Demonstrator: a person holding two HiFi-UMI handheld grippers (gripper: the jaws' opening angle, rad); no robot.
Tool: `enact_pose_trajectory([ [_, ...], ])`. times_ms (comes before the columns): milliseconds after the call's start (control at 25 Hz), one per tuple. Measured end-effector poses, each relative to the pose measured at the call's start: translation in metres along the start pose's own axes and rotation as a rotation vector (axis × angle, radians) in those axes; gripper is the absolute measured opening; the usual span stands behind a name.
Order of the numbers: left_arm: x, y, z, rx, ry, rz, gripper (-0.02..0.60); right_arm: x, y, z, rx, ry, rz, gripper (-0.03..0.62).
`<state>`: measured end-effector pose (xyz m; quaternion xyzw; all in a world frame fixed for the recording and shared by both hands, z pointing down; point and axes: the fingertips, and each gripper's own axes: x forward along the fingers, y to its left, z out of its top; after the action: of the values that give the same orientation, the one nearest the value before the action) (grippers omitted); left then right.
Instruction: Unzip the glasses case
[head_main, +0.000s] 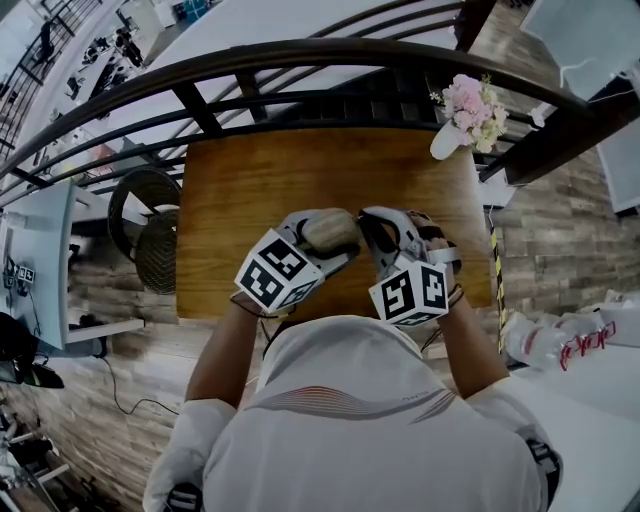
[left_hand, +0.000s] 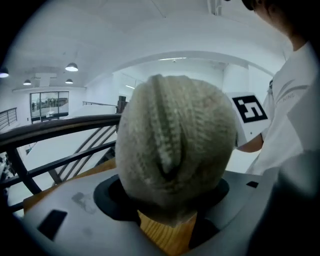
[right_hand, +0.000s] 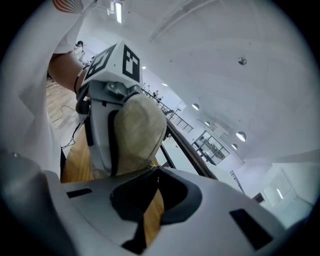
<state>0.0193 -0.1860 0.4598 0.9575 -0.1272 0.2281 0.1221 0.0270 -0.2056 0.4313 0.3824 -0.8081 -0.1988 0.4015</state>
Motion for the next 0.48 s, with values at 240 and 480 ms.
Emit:
enact_pose_trajectory([
  [240, 0.014, -0.004, -0.034, 0.045, 0.122, 0.024, 0.293, -0.006, 0.001, 0.014, -0.103, -0.044, -0.014, 0.051],
  [480, 0.026, -0.002, -0.071, 0.12, 0.299, 0.03, 0.293, -0.007, 0.021, 0.021, -0.224, -0.064, 0.043, 0.051],
])
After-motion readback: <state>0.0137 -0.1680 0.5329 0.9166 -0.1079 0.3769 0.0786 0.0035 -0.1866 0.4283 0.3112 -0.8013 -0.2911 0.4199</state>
